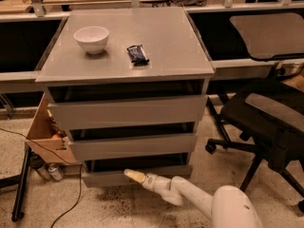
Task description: Close bottom drawer
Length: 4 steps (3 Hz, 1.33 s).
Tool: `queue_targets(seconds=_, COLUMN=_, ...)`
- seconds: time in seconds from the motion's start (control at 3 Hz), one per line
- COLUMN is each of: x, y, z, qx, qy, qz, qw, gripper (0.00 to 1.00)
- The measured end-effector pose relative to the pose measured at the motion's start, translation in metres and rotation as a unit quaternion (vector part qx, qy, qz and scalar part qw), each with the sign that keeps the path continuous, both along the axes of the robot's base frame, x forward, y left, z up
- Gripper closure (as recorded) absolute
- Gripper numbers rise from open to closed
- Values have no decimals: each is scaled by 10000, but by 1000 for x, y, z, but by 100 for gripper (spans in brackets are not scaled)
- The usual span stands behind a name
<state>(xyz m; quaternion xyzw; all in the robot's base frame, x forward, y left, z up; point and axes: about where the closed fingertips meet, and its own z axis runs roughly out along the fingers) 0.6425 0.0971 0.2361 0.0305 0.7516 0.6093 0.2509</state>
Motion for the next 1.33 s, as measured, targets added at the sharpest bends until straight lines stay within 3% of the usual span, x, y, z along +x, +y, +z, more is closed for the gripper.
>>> queue_targets(seconds=0.33, x=7, y=-7, z=3, qx=81, qy=-327, qz=-260, qw=9991, gripper=0)
queue_targets(seconds=1.33, x=20, y=-13, z=16, qx=131, qy=-814, qz=-635, qw=9946, gripper=0)
